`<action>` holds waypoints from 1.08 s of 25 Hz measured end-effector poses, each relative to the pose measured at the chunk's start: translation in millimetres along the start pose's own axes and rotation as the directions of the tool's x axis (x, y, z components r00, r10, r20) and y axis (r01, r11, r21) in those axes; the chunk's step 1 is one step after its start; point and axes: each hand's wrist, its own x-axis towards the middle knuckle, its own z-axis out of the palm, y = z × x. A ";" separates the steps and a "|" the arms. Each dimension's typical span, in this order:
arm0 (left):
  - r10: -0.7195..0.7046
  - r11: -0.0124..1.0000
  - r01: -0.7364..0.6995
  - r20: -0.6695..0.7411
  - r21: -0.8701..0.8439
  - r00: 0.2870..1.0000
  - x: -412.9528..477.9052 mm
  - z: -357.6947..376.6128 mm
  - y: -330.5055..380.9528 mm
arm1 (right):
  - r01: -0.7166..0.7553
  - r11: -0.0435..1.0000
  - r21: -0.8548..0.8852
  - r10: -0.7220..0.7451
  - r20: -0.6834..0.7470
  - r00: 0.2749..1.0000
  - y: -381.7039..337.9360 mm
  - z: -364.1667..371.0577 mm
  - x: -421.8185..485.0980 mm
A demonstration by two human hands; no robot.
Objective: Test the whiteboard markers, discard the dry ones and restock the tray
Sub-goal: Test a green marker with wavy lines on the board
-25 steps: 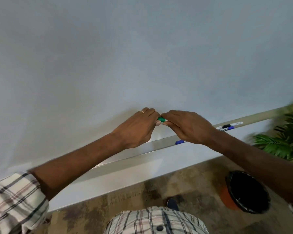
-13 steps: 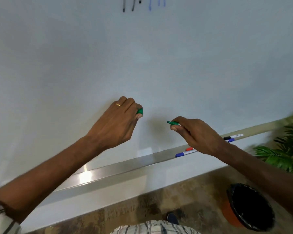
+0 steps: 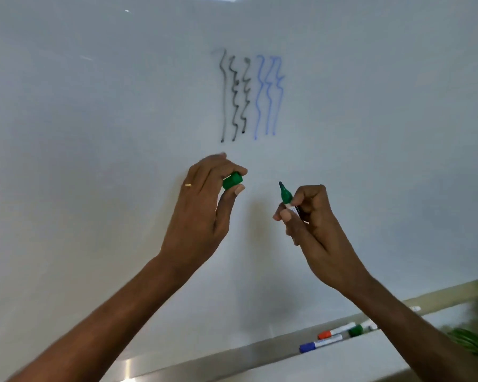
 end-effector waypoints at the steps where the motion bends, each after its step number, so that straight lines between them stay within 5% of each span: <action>1: 0.022 1.000 -0.021 -0.037 0.021 0.999 12.9 -4.7 -2.2 | 0.019 1.000 0.003 -0.019 -0.027 0.999 -5.9 -1.3 8.2; 5: 0.110 0.976 -0.077 -0.152 0.205 0.982 63.8 -26.9 -17.2 | 0.126 0.991 0.048 -0.119 -0.117 0.986 -22.2 -10.0 40.1; 9: 0.210 0.884 -0.117 -0.163 0.452 0.964 103.2 -36.7 -35.2 | 0.261 0.959 -0.110 -0.280 -0.227 0.933 -39.6 -16.2 71.4; 15: 0.263 0.756 -0.068 -0.206 0.652 0.943 115.6 -26.7 -49.7 | 0.310 0.950 0.030 -0.244 -0.543 0.803 -49.2 -20.1 118.7; 27: 0.346 0.686 -0.061 -0.251 0.725 0.904 113.6 -18.4 -55.9 | 0.287 0.958 -0.023 -0.238 -0.623 0.745 -20.7 -33.3 167.7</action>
